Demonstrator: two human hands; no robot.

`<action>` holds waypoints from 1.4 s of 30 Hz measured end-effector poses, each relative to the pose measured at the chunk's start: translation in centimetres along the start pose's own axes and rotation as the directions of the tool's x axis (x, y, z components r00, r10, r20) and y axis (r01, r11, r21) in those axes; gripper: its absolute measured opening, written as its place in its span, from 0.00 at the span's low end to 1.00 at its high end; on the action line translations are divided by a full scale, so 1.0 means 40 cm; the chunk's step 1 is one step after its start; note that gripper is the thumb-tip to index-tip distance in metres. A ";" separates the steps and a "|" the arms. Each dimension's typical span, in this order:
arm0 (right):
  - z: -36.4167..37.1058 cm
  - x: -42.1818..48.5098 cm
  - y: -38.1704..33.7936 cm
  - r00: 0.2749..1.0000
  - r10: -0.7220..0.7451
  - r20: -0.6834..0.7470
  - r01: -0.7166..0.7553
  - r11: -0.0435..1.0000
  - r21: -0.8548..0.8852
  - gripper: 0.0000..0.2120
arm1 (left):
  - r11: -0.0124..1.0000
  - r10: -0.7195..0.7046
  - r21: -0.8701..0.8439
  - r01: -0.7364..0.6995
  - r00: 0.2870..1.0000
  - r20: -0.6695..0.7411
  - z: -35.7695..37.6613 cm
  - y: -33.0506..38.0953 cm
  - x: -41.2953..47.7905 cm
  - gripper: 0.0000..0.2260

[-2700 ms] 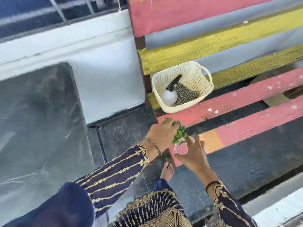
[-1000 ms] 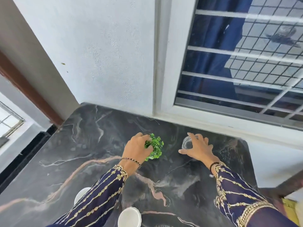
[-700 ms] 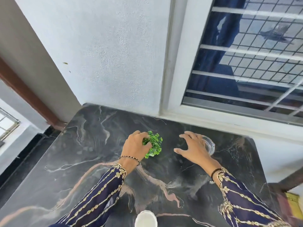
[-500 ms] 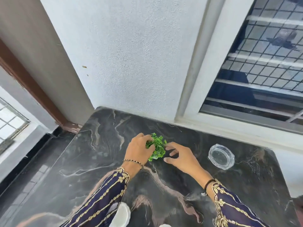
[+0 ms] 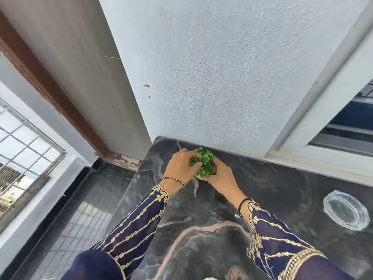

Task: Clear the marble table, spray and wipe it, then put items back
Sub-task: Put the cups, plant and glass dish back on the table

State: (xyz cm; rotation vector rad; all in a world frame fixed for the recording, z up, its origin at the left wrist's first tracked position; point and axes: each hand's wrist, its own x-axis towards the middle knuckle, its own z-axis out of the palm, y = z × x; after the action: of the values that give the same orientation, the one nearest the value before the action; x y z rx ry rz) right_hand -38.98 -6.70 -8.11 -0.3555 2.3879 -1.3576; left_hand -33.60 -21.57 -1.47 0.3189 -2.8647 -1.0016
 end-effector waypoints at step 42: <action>-0.180 -0.907 0.187 0.936 0.347 0.061 -0.286 0.849 -0.444 0.51 | 0.976 -0.156 0.175 0.129 0.976 0.153 0.205 0.083 -0.758 0.39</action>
State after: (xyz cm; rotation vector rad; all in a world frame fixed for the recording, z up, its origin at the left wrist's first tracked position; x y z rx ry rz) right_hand -9.73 16.83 -4.25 -0.1474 2.4738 -0.6329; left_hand -5.88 -7.24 -6.31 0.4827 -3.1231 -0.8517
